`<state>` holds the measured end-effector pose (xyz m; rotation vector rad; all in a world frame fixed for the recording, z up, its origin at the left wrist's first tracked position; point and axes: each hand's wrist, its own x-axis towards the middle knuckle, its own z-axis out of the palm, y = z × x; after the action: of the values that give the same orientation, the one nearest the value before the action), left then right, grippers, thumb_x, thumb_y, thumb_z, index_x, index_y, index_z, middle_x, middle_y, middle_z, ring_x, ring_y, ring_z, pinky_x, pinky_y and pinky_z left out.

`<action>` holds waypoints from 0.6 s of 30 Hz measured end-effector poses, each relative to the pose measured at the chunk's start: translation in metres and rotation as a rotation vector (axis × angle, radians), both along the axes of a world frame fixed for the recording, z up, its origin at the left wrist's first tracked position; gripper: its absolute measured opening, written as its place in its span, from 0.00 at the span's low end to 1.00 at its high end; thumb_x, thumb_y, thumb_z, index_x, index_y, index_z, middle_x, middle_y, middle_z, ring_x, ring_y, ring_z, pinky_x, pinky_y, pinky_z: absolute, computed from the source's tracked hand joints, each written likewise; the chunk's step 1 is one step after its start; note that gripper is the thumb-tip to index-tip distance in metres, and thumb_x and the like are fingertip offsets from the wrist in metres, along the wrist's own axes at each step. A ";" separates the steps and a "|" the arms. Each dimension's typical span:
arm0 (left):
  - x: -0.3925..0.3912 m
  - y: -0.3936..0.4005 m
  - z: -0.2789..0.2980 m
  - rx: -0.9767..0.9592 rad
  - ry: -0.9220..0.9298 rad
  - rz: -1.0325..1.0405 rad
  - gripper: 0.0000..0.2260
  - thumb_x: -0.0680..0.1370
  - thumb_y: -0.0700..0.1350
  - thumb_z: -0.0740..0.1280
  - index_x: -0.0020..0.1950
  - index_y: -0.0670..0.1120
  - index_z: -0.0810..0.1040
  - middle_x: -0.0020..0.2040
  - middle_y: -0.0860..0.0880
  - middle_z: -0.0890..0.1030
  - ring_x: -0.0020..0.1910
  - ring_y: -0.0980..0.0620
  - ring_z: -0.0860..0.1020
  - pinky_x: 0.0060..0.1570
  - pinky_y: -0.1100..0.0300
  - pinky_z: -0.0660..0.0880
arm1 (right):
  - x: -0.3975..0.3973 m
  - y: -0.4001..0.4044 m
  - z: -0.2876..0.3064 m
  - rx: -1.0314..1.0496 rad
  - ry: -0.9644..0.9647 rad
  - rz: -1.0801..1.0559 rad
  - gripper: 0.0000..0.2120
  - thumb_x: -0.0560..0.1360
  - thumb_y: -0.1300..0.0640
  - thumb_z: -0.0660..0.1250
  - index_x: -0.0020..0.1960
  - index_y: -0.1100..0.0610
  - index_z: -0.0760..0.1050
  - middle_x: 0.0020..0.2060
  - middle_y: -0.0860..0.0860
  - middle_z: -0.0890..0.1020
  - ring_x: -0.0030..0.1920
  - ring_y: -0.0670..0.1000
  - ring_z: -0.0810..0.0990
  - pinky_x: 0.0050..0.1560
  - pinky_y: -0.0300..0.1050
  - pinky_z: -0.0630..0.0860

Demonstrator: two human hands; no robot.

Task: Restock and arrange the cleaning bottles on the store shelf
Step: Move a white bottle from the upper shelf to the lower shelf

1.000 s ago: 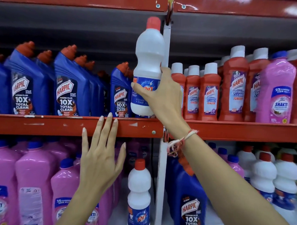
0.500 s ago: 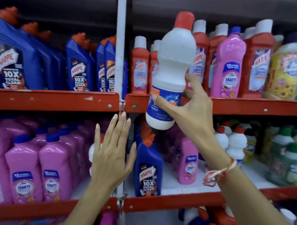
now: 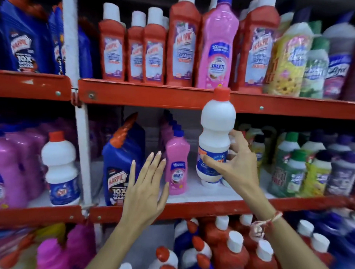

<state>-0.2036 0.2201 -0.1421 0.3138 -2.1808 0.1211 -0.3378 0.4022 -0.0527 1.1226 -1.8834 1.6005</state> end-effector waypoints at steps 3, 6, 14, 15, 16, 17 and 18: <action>-0.013 0.009 -0.015 0.050 -0.054 0.020 0.27 0.78 0.52 0.59 0.75 0.44 0.65 0.78 0.47 0.64 0.78 0.50 0.58 0.75 0.39 0.57 | -0.032 0.012 -0.024 0.041 -0.027 -0.038 0.31 0.61 0.54 0.81 0.58 0.41 0.68 0.46 0.41 0.82 0.45 0.41 0.83 0.44 0.39 0.80; -0.023 0.017 -0.029 0.084 -0.104 0.040 0.27 0.78 0.52 0.58 0.75 0.43 0.66 0.77 0.47 0.65 0.77 0.49 0.60 0.74 0.37 0.59 | -0.063 0.020 -0.045 0.072 -0.072 -0.091 0.35 0.60 0.53 0.81 0.64 0.48 0.69 0.46 0.47 0.82 0.43 0.48 0.83 0.41 0.39 0.78; -0.039 0.033 -0.058 0.097 -0.200 0.100 0.26 0.77 0.51 0.55 0.73 0.41 0.68 0.73 0.44 0.71 0.74 0.45 0.67 0.71 0.37 0.62 | -0.114 0.037 -0.082 0.136 -0.152 -0.128 0.35 0.61 0.53 0.79 0.64 0.50 0.69 0.54 0.53 0.84 0.48 0.52 0.83 0.47 0.46 0.80; -0.041 0.034 -0.060 0.100 -0.214 0.110 0.26 0.77 0.51 0.55 0.73 0.41 0.69 0.73 0.43 0.71 0.73 0.45 0.67 0.71 0.37 0.63 | -0.117 0.038 -0.085 0.140 -0.161 -0.130 0.35 0.61 0.52 0.79 0.64 0.49 0.69 0.54 0.53 0.84 0.49 0.53 0.83 0.48 0.49 0.81; -0.042 0.036 -0.061 0.104 -0.228 0.120 0.26 0.78 0.51 0.55 0.73 0.41 0.69 0.73 0.43 0.72 0.73 0.44 0.67 0.71 0.36 0.64 | -0.119 0.040 -0.088 0.145 -0.167 -0.131 0.35 0.62 0.52 0.79 0.64 0.49 0.69 0.54 0.53 0.84 0.49 0.53 0.83 0.49 0.51 0.81; -0.043 0.037 -0.063 0.108 -0.241 0.130 0.26 0.78 0.52 0.55 0.72 0.41 0.69 0.73 0.43 0.72 0.73 0.44 0.68 0.70 0.36 0.64 | -0.121 0.042 -0.090 0.151 -0.171 -0.132 0.34 0.62 0.52 0.79 0.64 0.49 0.68 0.54 0.53 0.84 0.49 0.54 0.83 0.50 0.52 0.81; -0.044 0.038 -0.064 0.112 -0.252 0.137 0.26 0.78 0.52 0.55 0.72 0.41 0.70 0.72 0.43 0.72 0.73 0.44 0.68 0.70 0.36 0.65 | -0.124 0.044 -0.092 0.157 -0.174 -0.133 0.34 0.62 0.52 0.79 0.64 0.50 0.68 0.55 0.53 0.84 0.50 0.54 0.83 0.50 0.53 0.81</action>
<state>-0.2473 0.2578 -0.2064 0.5374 -2.4193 0.1203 -0.4614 0.4462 -0.1444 0.9216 -2.1804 1.5417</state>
